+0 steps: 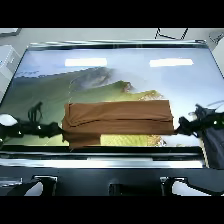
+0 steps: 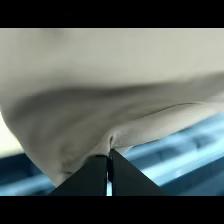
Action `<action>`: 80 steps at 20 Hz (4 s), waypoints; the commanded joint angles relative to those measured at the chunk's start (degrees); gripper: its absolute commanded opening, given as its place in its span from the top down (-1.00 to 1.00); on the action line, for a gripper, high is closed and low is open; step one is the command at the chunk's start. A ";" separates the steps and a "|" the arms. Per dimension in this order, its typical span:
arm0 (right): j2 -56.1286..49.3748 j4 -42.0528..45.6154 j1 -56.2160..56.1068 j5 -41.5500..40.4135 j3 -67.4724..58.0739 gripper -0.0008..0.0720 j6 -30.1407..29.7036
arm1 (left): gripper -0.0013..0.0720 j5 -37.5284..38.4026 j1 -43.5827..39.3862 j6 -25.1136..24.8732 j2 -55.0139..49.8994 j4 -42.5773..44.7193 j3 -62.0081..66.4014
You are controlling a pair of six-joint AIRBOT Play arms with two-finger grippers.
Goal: Fold the clothes and pants, and hang the long-sleeved shirts on hangers.
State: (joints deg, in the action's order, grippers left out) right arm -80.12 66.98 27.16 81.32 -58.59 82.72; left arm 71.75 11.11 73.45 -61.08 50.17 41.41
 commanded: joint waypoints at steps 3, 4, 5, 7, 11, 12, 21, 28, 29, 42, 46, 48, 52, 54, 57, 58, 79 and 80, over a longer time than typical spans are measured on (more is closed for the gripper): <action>-6.62 -1.18 -7.93 -10.49 -15.02 0.88 7.74 | 0.90 -3.19 -2.38 0.07 -14.14 0.20 19.63; -9.16 -1.38 -8.57 -11.19 -17.35 0.88 9.09 | 0.90 -3.21 -2.97 0.09 -18.47 0.17 23.58; -11.67 -1.95 -8.90 -11.69 -19.39 0.87 9.88 | 0.90 -3.17 -3.39 0.83 -22.32 0.15 27.10; -15.45 -4.92 -9.22 -13.20 -21.40 0.87 10.32 | 0.90 -2.51 -4.52 2.23 -29.53 0.15 33.44; -19.74 -8.15 -9.20 -15.04 -21.51 0.77 11.58 | 0.89 -1.64 -6.21 2.21 -39.98 -0.31 39.19; -19.82 -8.87 -9.14 -14.19 -21.53 0.59 11.54 | 0.75 -1.05 -6.14 1.44 -41.40 -1.73 39.60; -23.10 -7.72 -2.14 -3.76 -25.20 -0.97 2.82 | -0.50 8.48 1.97 -0.17 -35.63 -2.84 41.79; -28.89 -16.06 -3.87 -2.82 -25.20 -0.87 -0.04 | -0.47 8.22 -1.42 -4.17 -28.22 -11.32 41.79; -29.24 -16.00 -4.72 -3.76 -25.20 -0.74 -0.02 | -0.46 8.15 -2.45 -4.72 -27.80 -13.73 41.81; -8.79 -28.63 -9.14 4.28 -25.27 0.88 -4.92 | 0.90 -21.40 -30.29 -1.09 -38.29 -16.57 41.77; 1.57 -28.65 -15.10 2.95 -25.27 0.88 -0.55 | 0.89 -21.31 -37.90 4.15 -46.56 -21.22 41.77; 5.49 -28.65 -17.86 2.67 -25.27 0.87 1.81 | 0.89 -24.79 -41.55 4.15 -49.16 -29.38 41.79; 10.14 -28.55 -22.45 2.45 -25.27 0.87 6.43 | 0.90 -34.03 -49.92 4.15 -52.98 -46.71 41.90; 10.51 -27.63 -24.39 1.64 -25.24 0.87 7.13 | 0.90 -37.18 -54.07 4.09 -54.88 -55.56 43.15; 9.18 -23.78 -27.87 -2.89 -25.24 0.87 10.29 | 0.90 -41.86 -56.06 3.43 -56.35 -58.97 45.42; 8.17 -23.89 -29.22 -4.44 -25.24 0.87 10.25 | 0.90 -41.13 -54.75 2.36 -56.15 -57.72 45.38; -24.37 -48.15 -43.12 -21.09 -25.27 -0.90 0.85 | 0.90 -7.30 -0.37 11.91 -7.23 14.49 45.38; -21.84 -43.01 -38.93 -18.58 -25.27 -0.90 1.60 | 0.90 -6.54 -0.37 11.80 -7.23 14.51 45.38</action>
State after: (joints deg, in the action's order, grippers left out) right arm -105.47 17.43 -19.09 57.87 -83.81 84.84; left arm 62.52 9.74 86.87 -70.19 63.05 86.76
